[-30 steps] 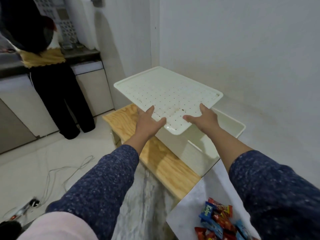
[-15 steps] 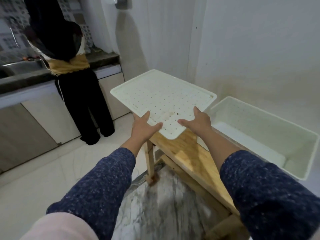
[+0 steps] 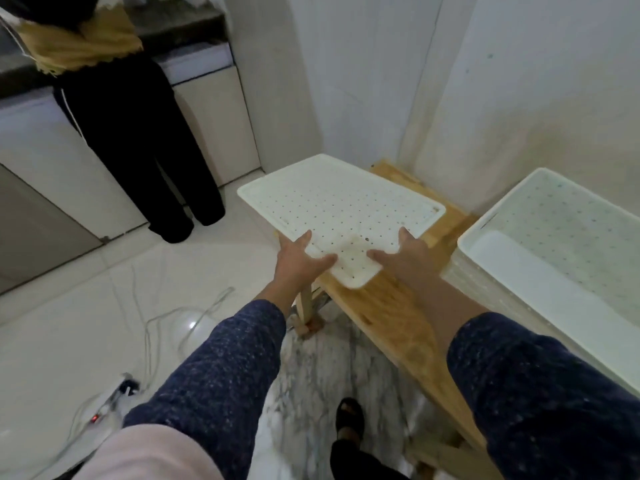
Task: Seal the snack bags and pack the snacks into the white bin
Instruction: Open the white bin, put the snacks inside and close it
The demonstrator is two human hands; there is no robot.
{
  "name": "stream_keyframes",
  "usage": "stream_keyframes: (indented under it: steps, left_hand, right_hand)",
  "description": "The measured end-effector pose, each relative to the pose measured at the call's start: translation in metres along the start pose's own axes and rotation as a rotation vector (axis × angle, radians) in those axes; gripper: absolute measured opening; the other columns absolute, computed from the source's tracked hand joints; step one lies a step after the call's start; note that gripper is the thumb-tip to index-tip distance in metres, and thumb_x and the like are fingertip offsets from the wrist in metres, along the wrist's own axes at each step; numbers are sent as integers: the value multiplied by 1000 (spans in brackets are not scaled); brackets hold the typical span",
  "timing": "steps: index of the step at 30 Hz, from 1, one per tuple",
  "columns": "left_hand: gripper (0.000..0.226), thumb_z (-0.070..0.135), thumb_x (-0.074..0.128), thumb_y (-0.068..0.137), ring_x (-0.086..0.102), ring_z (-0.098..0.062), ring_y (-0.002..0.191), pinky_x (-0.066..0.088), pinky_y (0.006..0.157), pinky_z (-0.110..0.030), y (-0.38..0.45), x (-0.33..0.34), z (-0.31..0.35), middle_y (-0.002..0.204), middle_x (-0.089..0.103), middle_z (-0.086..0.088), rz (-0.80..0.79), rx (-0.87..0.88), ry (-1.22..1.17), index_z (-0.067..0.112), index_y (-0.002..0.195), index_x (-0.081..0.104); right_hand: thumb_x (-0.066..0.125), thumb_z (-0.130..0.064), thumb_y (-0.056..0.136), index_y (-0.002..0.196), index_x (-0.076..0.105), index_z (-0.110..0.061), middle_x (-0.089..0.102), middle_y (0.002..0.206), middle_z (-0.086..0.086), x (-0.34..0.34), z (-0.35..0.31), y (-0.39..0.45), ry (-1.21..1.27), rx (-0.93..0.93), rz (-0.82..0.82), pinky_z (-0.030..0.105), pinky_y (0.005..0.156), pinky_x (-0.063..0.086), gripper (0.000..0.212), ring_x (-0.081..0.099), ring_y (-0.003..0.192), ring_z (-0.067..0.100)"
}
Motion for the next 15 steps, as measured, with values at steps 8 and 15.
stream_keyframes:
  steps: [8,15]
  left_hand:
    - [93,46,74,74,22,-28,142,30,115,-38,28,58,-13,155,6,-8,-142,-88,23,24,149,23]
    - [72,48,58,85,12,-35,144,29,114,-44,36,56,-6,155,3,-20,-212,-22,418,15,143,31]
  right_hand:
    - [66,-48,80,148,13,-20,34,143,13,16,37,37,-120,158,-72,43,102,39,92,37,131,32]
    - [59,-36,86,134,39,-13,32,139,14,13,30,29,-394,171,-117,37,96,42,57,42,125,30]
Point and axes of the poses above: each hand's wrist, its own y-axis towards the middle knuckle, its own x-axis out of the palm, z = x × y, the point moved 3 cm from there along y, towards the middle knuckle
